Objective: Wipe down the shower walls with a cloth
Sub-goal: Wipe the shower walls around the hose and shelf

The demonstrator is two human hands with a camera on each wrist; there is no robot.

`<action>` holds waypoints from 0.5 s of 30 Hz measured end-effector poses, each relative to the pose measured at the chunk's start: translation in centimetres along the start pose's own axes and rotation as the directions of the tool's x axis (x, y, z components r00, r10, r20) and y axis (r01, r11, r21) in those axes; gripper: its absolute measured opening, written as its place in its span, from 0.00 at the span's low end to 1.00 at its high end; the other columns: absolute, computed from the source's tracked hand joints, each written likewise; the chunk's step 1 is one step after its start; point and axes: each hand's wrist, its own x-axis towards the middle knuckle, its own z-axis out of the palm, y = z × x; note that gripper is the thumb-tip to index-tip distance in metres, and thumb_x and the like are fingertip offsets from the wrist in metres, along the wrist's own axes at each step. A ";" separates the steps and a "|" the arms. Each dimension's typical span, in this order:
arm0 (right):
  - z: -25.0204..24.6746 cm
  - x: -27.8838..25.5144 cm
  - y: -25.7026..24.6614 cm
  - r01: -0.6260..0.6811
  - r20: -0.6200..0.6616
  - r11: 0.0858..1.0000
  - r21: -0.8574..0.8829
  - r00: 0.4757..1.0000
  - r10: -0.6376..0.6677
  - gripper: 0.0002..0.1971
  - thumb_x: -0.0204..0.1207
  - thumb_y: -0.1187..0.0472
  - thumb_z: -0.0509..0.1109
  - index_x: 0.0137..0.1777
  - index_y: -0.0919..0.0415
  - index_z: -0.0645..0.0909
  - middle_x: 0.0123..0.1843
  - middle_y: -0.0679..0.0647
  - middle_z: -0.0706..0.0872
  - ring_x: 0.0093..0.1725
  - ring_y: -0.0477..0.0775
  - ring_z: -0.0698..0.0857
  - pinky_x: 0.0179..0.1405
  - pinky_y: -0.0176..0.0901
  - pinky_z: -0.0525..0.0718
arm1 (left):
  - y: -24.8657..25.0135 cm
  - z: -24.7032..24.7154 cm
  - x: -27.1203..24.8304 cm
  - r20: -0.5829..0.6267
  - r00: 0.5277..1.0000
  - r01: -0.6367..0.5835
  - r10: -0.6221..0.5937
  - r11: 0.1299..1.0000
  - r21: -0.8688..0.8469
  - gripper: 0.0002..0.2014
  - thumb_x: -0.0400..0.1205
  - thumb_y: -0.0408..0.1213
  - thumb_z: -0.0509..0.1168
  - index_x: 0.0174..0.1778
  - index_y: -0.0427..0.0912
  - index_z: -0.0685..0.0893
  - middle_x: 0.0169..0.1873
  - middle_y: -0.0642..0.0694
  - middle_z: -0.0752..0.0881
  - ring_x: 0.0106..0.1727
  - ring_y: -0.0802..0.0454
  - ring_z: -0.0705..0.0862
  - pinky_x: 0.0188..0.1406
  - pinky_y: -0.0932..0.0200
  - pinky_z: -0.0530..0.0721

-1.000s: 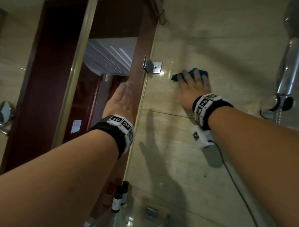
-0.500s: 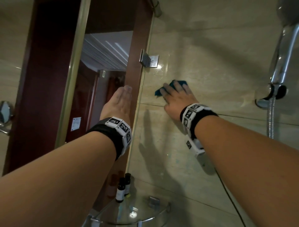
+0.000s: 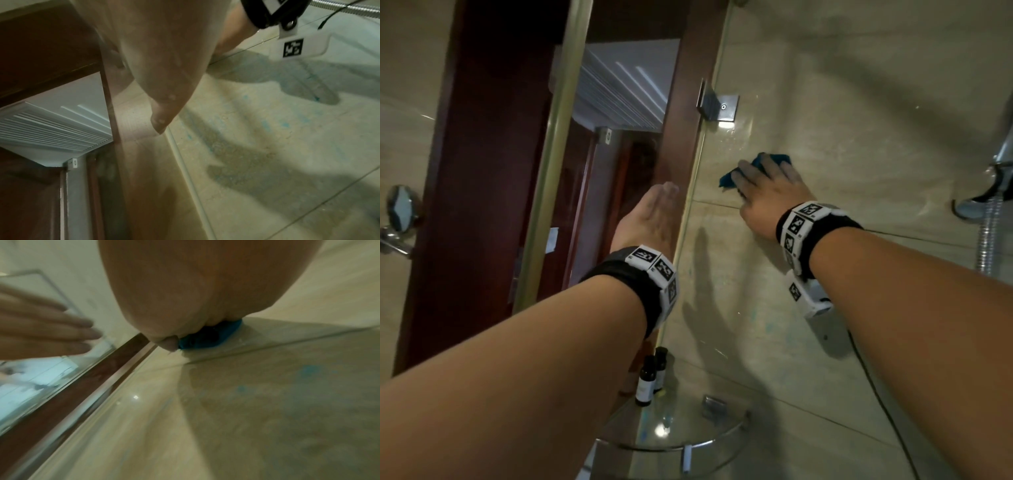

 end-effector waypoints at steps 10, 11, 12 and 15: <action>-4.1 -4.9 11.2 -0.411 0.004 0.910 0.053 0.911 0.411 0.35 0.86 0.52 0.51 0.91 0.45 0.43 0.92 0.43 0.39 0.91 0.56 0.39 0.90 0.58 0.42 | -0.4 -2.5 2.3 -0.151 0.987 -0.061 -0.053 0.744 -0.665 0.47 0.88 0.57 0.53 0.91 0.35 0.34 0.90 0.38 0.32 0.91 0.40 0.32 0.90 0.43 0.33; -4.1 -5.2 11.4 -0.419 0.006 0.906 0.056 0.908 0.419 0.35 0.86 0.52 0.51 0.91 0.45 0.43 0.92 0.43 0.39 0.91 0.56 0.39 0.90 0.58 0.41 | -0.5 -2.8 2.9 -0.174 0.983 -0.089 -0.055 0.685 -0.723 0.49 0.87 0.60 0.56 0.91 0.37 0.35 0.91 0.39 0.33 0.91 0.42 0.33 0.90 0.44 0.34; -4.1 -5.4 11.6 -0.421 0.010 0.905 0.056 0.907 0.421 0.35 0.86 0.52 0.51 0.91 0.45 0.43 0.92 0.43 0.39 0.91 0.56 0.39 0.90 0.58 0.41 | -0.6 -3.0 3.5 -0.196 0.978 -0.112 -0.064 0.633 -0.766 0.51 0.86 0.61 0.58 0.91 0.37 0.35 0.91 0.40 0.34 0.92 0.43 0.33 0.90 0.46 0.34; -4.4 -5.1 11.5 -0.424 0.021 0.904 0.059 0.906 0.423 0.35 0.86 0.51 0.51 0.91 0.45 0.43 0.92 0.43 0.39 0.91 0.57 0.38 0.89 0.59 0.41 | -0.4 -2.7 5.5 -0.233 0.969 -0.151 -0.087 0.539 -0.829 0.52 0.86 0.63 0.60 0.91 0.39 0.36 0.91 0.42 0.34 0.92 0.45 0.34 0.90 0.48 0.33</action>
